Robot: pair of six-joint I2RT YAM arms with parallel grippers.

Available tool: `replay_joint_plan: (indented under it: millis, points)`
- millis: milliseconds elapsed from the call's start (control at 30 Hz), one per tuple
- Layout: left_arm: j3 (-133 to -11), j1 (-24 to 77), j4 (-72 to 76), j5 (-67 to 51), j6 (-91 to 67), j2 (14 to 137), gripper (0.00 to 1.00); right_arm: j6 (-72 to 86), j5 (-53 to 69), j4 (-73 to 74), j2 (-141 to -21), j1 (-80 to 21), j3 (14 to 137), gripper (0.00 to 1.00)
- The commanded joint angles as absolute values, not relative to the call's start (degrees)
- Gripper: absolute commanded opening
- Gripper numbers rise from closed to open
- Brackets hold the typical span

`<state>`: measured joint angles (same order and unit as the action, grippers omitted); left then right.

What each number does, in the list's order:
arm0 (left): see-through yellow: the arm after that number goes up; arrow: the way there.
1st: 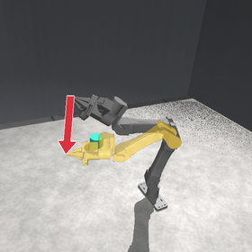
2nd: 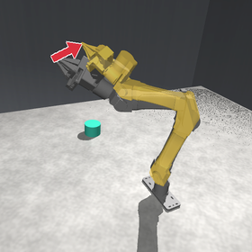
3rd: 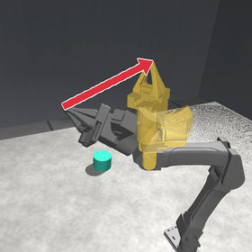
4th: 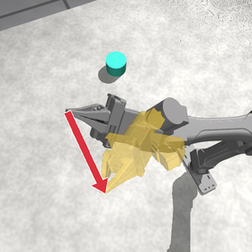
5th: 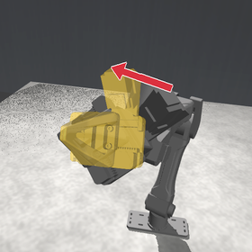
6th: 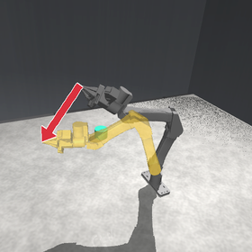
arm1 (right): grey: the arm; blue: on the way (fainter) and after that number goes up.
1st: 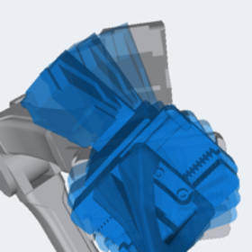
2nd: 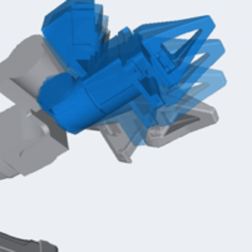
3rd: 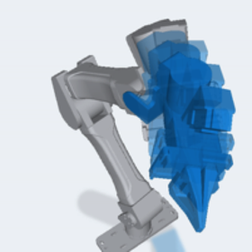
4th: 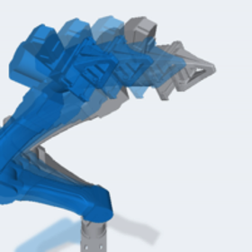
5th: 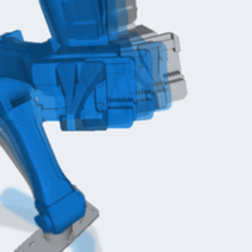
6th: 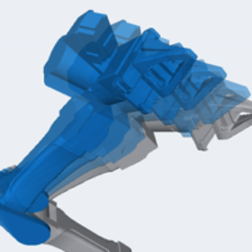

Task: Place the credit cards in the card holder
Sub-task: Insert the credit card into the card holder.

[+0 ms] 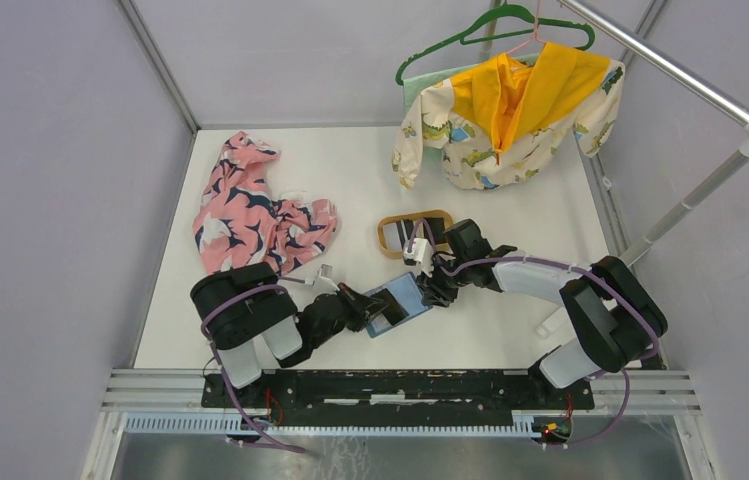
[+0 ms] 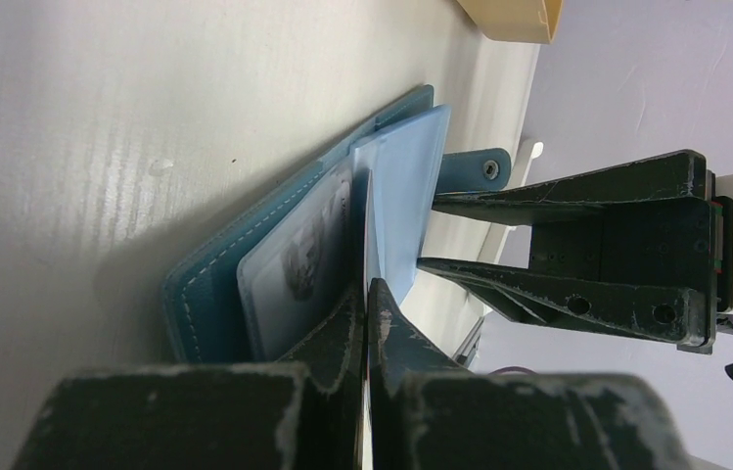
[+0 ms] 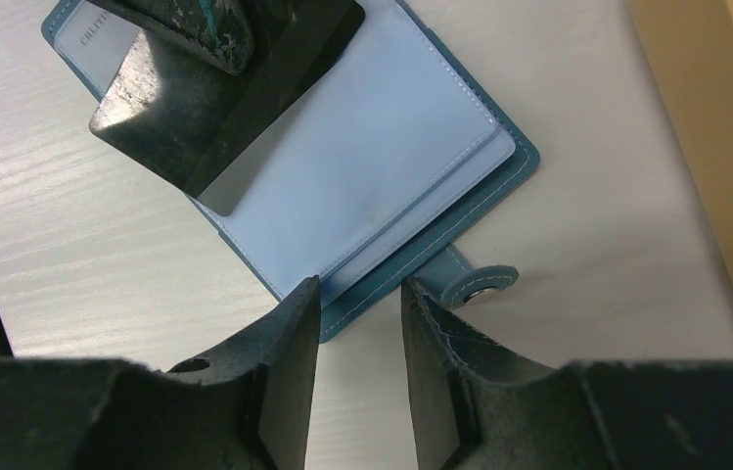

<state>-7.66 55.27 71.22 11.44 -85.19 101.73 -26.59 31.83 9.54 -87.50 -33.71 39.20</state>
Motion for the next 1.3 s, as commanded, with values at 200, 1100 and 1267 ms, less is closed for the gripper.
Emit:
replay_joint_plan:
  millis: [200, 1100, 1267]
  points:
    - [-9.2, 55.3, 73.3, 10.3, -87.0, 105.7, 0.02, -25.9, 32.0, 9.6, -87.8, -34.1, 39.0, 0.42]
    - [-9.2, 52.4, 94.0, 3.3, -88.3, 120.3, 0.2, -32.8, 28.2, 12.4, -78.8, -34.2, 40.1, 0.6]
    - [-9.3, 52.4, 95.2, 2.8, -88.5, 121.9, 0.29, -37.3, 32.8, 13.5, -75.1, -34.1, 39.8, 0.58]
